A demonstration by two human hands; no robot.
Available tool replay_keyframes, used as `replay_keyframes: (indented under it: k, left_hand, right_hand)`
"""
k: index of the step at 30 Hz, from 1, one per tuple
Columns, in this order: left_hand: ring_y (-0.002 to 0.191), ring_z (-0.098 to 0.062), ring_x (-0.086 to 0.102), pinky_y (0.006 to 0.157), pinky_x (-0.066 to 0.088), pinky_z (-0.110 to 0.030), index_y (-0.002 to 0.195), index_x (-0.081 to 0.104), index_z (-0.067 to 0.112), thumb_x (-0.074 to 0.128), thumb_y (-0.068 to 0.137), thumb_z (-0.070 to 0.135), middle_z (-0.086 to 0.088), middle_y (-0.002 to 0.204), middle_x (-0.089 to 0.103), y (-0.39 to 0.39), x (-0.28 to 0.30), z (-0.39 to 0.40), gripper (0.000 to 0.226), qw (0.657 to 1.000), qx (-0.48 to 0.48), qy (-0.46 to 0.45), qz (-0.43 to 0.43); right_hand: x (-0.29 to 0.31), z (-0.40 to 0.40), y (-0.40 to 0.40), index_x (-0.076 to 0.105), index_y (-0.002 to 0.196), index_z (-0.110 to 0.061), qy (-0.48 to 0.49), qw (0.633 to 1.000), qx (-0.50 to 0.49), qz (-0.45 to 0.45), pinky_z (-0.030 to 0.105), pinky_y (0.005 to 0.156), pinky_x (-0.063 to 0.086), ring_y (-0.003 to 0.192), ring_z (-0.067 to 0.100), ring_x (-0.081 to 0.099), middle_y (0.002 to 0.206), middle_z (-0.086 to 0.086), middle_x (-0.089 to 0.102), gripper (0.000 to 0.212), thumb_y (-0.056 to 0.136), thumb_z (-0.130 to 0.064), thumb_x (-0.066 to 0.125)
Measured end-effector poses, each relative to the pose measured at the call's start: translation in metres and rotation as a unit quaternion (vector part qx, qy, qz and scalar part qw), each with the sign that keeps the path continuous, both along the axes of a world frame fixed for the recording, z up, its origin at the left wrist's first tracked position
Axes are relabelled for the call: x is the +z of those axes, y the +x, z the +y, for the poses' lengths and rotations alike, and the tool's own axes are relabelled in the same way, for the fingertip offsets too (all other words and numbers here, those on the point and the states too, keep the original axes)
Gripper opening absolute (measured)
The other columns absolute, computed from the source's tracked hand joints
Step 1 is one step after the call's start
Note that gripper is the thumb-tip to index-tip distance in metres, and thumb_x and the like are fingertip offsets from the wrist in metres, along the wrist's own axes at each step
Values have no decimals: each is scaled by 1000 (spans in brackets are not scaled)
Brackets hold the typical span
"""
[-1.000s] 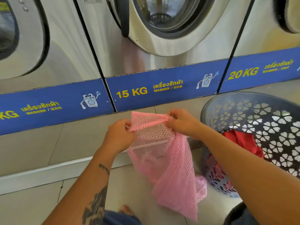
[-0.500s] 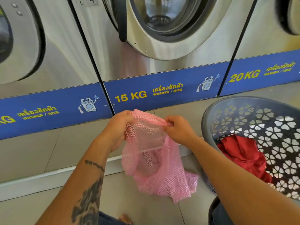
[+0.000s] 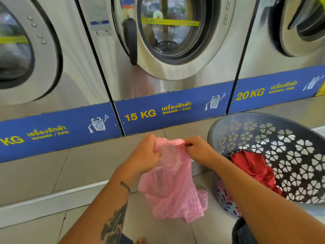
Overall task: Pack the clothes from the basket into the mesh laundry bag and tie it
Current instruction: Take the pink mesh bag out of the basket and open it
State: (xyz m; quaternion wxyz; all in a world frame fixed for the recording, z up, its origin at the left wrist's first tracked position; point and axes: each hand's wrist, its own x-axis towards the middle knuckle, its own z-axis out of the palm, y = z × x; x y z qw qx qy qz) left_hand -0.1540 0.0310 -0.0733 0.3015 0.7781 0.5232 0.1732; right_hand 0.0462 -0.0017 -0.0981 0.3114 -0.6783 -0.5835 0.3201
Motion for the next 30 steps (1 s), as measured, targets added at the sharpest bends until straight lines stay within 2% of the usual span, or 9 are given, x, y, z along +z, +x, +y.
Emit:
replay_keyframes:
  k: [4, 7, 11, 14, 16, 21, 23, 27, 30]
  left_hand:
    - [126, -28, 51, 103, 45, -39, 147, 5, 33, 75, 82, 22, -11, 148, 40, 11, -7, -15, 96, 998, -48, -48, 0]
    - [144, -25, 29, 113, 33, -39, 150, -18, 42, 83, 73, 28, -3, 161, 14, 31, -15, -24, 128, 994, -82, -72, -15]
    - [123, -20, 52, 103, 45, -40, 147, 11, 38, 75, 78, 35, 1, 143, 47, 57, -35, -16, 93, 994, -70, -74, -44]
    - [94, -16, 63, 76, 51, -34, 124, 42, 26, 60, 91, 32, 3, 112, 65, 65, -37, -5, 38, 997, -57, -47, -13]
    - [90, -22, 63, 72, 48, -36, 108, 51, 23, 54, 94, 30, -2, 106, 66, 66, -36, 0, 16, 998, -55, -28, 9]
    - [90, -28, 61, 63, 43, -33, 92, 62, 14, 48, 97, 24, -4, 94, 66, 69, -32, 16, 17, 999, -39, -10, 17]
    - [91, -29, 62, 71, 47, -36, 92, 64, 12, 49, 96, 27, -6, 94, 67, 67, -31, 23, 22, 1000, -17, 5, 6]
    - [93, -23, 60, 78, 47, -35, 95, 64, 13, 44, 95, 26, 1, 97, 65, 65, -24, 26, 24, 997, 51, -8, -54]
    - [92, -22, 59, 83, 48, -37, 93, 62, 10, 38, 95, 22, 1, 94, 63, 64, -11, 22, 27, 983, 126, -22, -131]
  right_hand:
    - [6, -8, 1, 60, 62, -13, 8, 998, 36, -55, 29, 57, 36, 58, 12, 41, 58, -3, 50, 31, 92, -4, 54]
    - [6, -9, -4, 76, 93, -15, 32, 997, 33, -63, 31, 72, 50, 71, 16, 59, 76, 2, 70, 14, 89, -10, 63]
    - [-2, -7, -7, 53, 95, -24, 66, 996, -46, 44, 42, 72, 56, 74, 24, 68, 74, 7, 73, 30, 81, -6, 72]
    - [-8, -1, 1, 41, 85, -28, 86, 991, -80, 61, 45, 72, 58, 72, 26, 69, 79, 11, 74, 41, 79, -2, 73]
    - [-11, 3, 9, 41, 83, -26, 86, 991, -79, 58, 42, 72, 57, 68, 19, 62, 81, 12, 74, 42, 79, 0, 73]
    - [-21, 14, 23, 55, 83, -23, 44, 995, -49, 71, 51, 82, 58, 76, 17, 66, 85, 11, 73, 30, 78, 2, 71]
    - [-20, 13, 25, 65, 92, -15, -3, 997, -22, 71, 48, 86, 58, 79, 17, 63, 88, 8, 70, 22, 80, 1, 72]
    - [-23, 5, 21, 63, 114, -16, -117, 991, 49, 36, 31, 73, 52, 80, 15, 62, 87, -5, 64, 35, 84, -23, 78]
    - [-36, 8, 14, 61, 87, -28, -103, 992, 30, -72, 24, 55, 41, 75, 17, 58, 74, -11, 58, 7, 94, -27, 61]
